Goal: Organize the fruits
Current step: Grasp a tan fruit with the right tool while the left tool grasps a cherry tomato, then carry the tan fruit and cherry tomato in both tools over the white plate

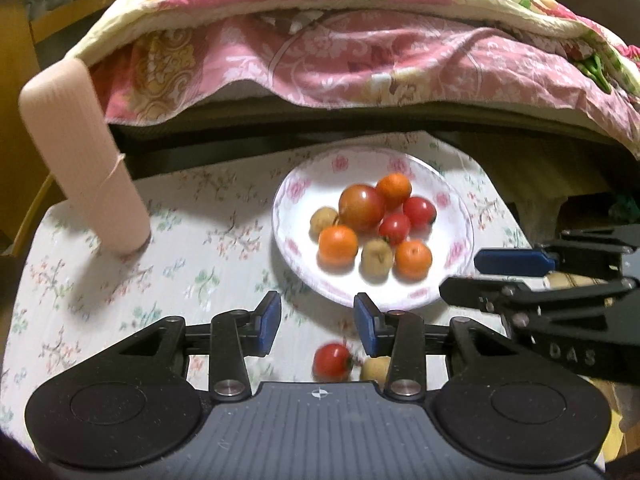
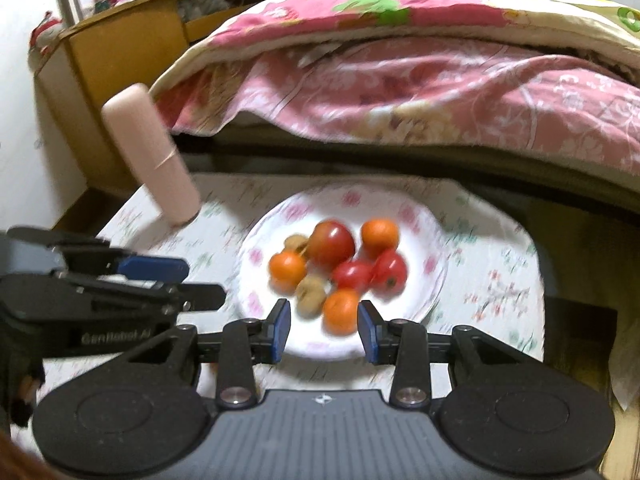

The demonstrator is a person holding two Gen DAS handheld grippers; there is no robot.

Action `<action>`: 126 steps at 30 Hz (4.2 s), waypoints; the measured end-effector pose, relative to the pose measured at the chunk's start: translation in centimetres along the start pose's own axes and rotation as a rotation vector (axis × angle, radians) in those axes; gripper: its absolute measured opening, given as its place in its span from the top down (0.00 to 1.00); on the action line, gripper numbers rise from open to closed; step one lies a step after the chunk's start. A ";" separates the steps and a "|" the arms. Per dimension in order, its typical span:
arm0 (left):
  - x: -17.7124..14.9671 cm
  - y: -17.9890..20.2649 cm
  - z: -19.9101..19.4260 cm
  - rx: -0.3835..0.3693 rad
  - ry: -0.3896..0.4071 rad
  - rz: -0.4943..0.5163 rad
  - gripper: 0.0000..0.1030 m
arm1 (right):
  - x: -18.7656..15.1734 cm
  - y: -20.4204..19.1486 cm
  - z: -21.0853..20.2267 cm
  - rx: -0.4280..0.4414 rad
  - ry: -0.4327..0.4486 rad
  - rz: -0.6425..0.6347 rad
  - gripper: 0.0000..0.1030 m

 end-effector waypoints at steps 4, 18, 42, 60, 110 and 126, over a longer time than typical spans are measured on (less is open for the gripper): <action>-1.3 0.0 -1.1 -0.010 -0.016 0.002 0.49 | -2.5 -1.8 -0.8 0.045 -0.029 -0.022 0.64; -4.0 -1.5 -0.9 -0.019 -0.047 -0.013 0.46 | -6.1 -4.8 3.8 0.056 -0.119 -0.156 0.64; -4.3 2.4 3.9 -0.040 -0.077 0.108 0.51 | -7.5 -0.8 2.6 0.016 -0.181 -0.096 0.74; -5.1 2.1 4.0 -0.042 -0.103 0.098 0.66 | -7.2 -0.6 2.9 0.019 -0.188 -0.104 0.74; -10.0 4.5 -1.4 -0.080 -0.106 0.161 0.56 | -12.0 -4.5 -1.4 0.062 -0.202 -0.150 0.75; -4.8 3.8 -1.0 -0.068 -0.024 0.106 0.57 | -7.4 -3.1 -1.8 0.050 -0.108 -0.082 0.74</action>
Point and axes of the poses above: each gripper's, at about its wrist camera, not at the fingertips, and z roughly the way its jaws point, y to its right, x to its top, the point moved 8 cm from there along z, roughly the way its jaws point, and after that the axes turned 5 degrees about z, right-handed, at the moved point
